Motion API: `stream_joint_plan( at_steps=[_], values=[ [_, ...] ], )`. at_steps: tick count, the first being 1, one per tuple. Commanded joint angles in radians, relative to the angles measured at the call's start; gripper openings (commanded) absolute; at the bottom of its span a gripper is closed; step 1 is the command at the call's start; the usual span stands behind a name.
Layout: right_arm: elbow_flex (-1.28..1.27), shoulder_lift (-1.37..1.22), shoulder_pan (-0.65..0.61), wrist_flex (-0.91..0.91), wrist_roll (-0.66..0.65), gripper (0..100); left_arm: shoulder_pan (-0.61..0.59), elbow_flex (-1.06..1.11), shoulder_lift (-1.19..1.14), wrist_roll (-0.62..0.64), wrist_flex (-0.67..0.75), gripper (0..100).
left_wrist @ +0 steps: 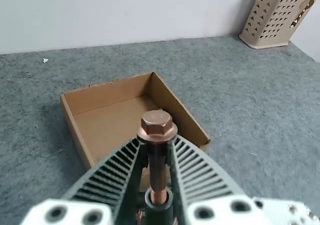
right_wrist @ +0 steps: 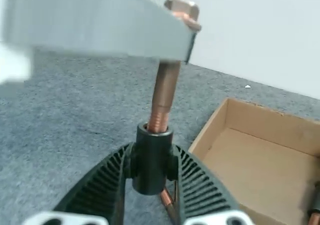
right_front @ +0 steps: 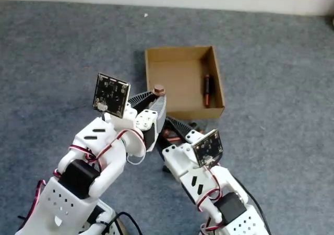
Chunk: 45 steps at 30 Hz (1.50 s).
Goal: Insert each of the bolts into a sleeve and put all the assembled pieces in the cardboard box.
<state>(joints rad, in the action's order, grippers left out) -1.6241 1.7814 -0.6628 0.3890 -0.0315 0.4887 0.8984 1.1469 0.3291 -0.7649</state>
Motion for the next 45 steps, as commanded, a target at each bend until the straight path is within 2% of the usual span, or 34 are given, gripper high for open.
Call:
stream_joint_plan(
  at_steps=[1,3,7,17,23,27,31,38,45],
  values=[
    [0.013,0.015,0.061,-0.028,-0.003,0.5,0.090,-0.005,0.007,-0.141,-0.106,7],
    [0.013,0.013,0.065,-0.028,-0.003,0.5,0.101,-0.004,0.007,-0.196,-0.183,15],
    [0.012,0.013,0.067,0.008,-0.003,0.5,0.065,-0.018,0.008,-0.192,-0.275,25],
    [0.022,0.012,0.068,0.243,-0.003,0.5,-0.153,-0.019,0.257,-0.196,-0.404,25],
    [0.088,0.010,0.140,0.346,-0.003,0.5,-0.338,0.165,0.490,-0.196,-0.413,24],
    [0.213,0.008,0.163,0.472,-0.006,0.5,-0.412,0.314,0.657,-0.196,-0.411,24],
    [0.294,-0.022,0.166,0.498,-0.011,0.5,-0.470,0.417,0.684,-0.196,-0.410,14],
    [0.533,-0.456,0.179,0.437,-0.011,0.5,-0.545,0.579,0.665,-0.232,-0.259,3],
    [0.851,-1.001,0.344,0.266,-0.012,0.5,-0.601,0.711,0.665,-0.236,-0.146,2]
  ],
)
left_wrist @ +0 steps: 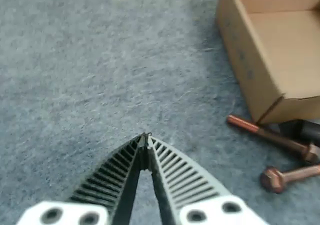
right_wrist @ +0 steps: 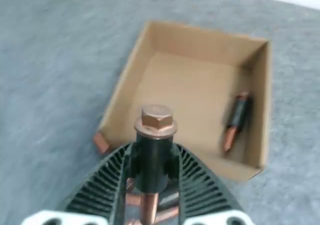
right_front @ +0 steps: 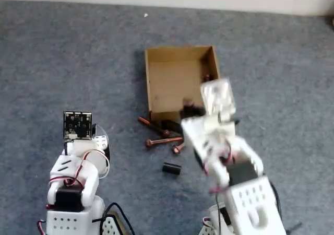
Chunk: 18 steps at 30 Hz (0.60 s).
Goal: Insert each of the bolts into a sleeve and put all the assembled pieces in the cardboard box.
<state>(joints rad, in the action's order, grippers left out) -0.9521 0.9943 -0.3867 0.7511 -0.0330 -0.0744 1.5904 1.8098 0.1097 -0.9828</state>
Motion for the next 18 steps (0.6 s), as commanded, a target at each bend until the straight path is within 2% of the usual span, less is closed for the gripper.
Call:
stream_joint_plan(
  at_steps=[1,10,18],
  values=[
    [0.223,-0.294,0.088,-0.117,-0.011,0.5,-0.042,0.022,0.002,-0.017,0.081,2],
    [0.618,-0.886,0.183,-0.156,-0.011,0.7,-0.045,0.024,0.002,-0.017,0.084,2],
    [0.766,-1.138,0.185,-0.154,-0.011,1.0,-0.045,0.024,0.002,-0.017,0.084,2]
  ],
)
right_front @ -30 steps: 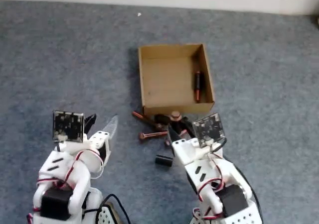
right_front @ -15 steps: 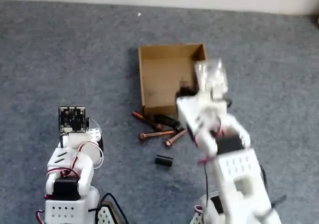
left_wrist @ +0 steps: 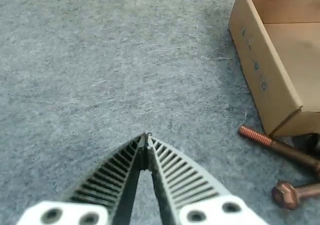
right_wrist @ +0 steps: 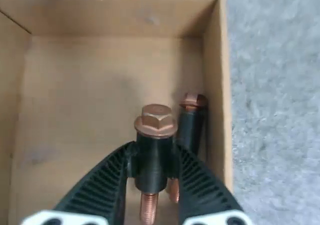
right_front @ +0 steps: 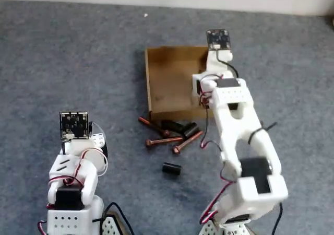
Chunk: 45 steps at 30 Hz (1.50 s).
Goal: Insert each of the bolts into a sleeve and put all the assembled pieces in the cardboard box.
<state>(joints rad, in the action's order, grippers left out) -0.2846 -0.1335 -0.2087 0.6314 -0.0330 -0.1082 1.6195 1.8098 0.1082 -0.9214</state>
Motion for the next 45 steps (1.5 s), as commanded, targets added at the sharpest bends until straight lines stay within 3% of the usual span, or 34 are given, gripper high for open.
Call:
stream_joint_plan(
  at_steps=[1,4,8,20,24,32,42,45],
  values=[
    [0.105,-0.025,0.005,-0.035,-0.011,1.1,-0.012,-0.005,0.002,-0.015,0.023,2],
    [0.111,-0.053,0.004,-0.010,-0.011,5.4,-0.010,-0.004,0.002,-0.015,0.023,2],
    [0.188,-0.064,0.004,0.154,-0.006,12.0,-0.008,-0.004,0.002,-0.015,0.023,2],
    [0.659,-0.059,-0.067,0.931,-0.009,12.0,-0.013,-0.004,0.002,-0.015,0.023,2],
    [0.750,-0.059,-0.110,1.115,-0.008,12.0,-0.013,-0.004,0.002,-0.015,0.023,2],
    [0.599,0.114,-0.137,1.129,-0.002,12.0,-0.013,-0.004,0.002,-0.015,0.023,2],
    [-0.039,0.539,-0.335,0.987,-0.012,12.3,-0.015,-0.004,0.002,-0.015,0.023,2],
    [-0.202,0.579,-0.421,0.915,-0.107,12.4,-0.015,-0.004,0.002,-0.015,0.021,2]
  ],
)
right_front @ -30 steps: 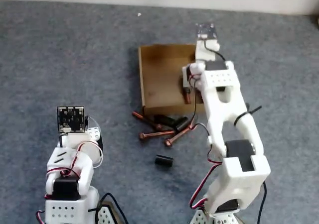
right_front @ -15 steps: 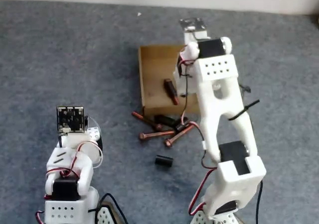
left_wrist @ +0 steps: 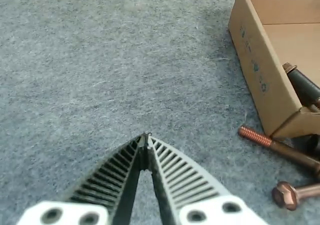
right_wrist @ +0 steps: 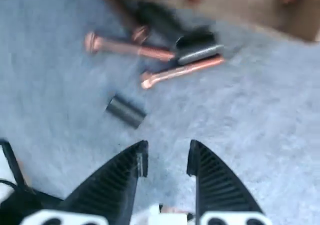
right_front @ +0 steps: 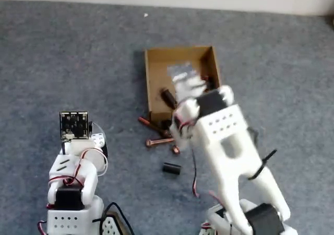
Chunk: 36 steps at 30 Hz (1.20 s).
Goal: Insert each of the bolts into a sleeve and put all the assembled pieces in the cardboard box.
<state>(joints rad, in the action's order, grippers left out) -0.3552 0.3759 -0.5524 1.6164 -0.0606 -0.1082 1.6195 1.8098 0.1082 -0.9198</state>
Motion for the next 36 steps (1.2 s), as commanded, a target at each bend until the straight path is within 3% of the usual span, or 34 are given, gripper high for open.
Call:
stream_joint_plan(
  at_steps=[1,10,17,30,36],
  values=[
    [-0.177,0.071,-0.102,-0.096,-0.114,12.4,-0.015,-0.004,0.002,-0.015,0.018,2],
    [-0.360,0.071,-0.206,-0.328,-0.256,12.5,-0.081,-0.004,0.002,-0.015,0.021,2],
    [-0.435,0.070,-0.251,-0.415,-0.256,21.0,-0.127,-0.012,0.002,-0.015,0.021,2],
    [-0.622,0.064,-0.251,-0.676,-0.258,20.9,-0.134,-0.012,0.002,-0.015,0.021,2],
    [-0.644,-0.101,-0.245,-0.769,-0.256,20.8,-0.134,-0.008,0.002,-0.015,0.021,2]
  ],
)
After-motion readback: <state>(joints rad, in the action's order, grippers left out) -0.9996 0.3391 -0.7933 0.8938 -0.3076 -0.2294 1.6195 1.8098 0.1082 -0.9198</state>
